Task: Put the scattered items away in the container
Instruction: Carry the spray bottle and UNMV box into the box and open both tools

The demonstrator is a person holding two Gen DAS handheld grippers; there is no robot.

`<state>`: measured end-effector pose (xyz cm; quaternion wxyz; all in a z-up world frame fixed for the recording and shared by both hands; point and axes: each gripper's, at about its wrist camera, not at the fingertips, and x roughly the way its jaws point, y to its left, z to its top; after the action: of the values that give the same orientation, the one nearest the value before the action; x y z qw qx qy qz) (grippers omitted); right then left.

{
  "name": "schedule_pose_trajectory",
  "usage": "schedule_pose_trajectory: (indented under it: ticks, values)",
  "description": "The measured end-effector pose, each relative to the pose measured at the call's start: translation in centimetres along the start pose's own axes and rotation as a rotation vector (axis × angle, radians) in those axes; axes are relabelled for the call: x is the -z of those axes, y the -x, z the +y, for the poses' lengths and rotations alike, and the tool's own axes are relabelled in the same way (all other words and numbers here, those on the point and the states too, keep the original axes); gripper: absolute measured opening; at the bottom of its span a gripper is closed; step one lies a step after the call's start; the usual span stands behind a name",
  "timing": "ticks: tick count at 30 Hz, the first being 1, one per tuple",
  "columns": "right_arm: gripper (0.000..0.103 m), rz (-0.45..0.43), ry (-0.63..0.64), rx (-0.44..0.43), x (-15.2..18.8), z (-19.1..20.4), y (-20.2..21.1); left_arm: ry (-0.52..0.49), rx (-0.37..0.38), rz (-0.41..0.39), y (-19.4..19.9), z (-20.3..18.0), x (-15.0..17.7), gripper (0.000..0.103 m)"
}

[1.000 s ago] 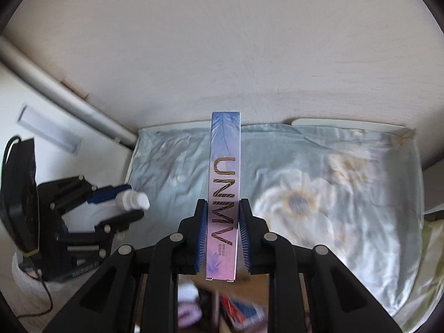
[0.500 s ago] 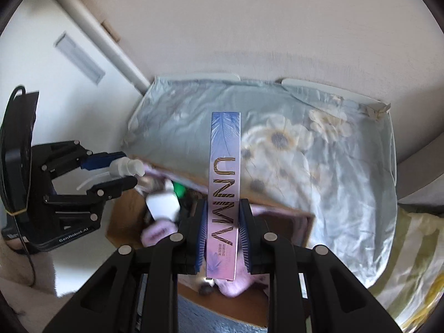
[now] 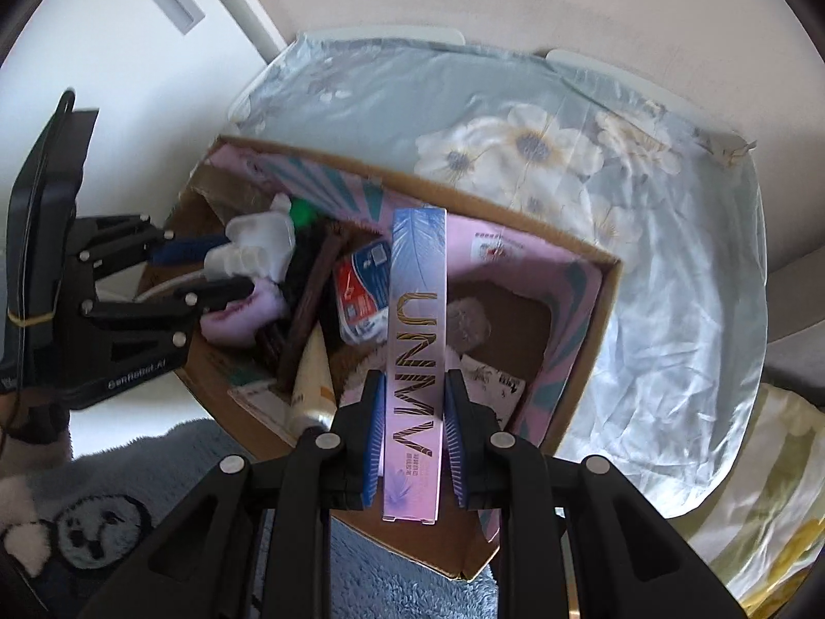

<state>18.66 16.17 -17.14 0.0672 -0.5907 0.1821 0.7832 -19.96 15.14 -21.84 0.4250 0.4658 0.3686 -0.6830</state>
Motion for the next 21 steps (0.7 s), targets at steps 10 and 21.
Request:
schedule_pose_trajectory:
  ticks: [10,21]
  values:
    - [0.04,-0.085,0.047,-0.049,-0.5,2.0,1.5,0.022,-0.097,-0.051,1.5,0.0,-0.7,0.097]
    - [0.045,-0.117,-0.005,-0.067,-0.1,2.0,2.7,0.074,-0.072,-0.062,3.1,0.2,-0.6,0.098]
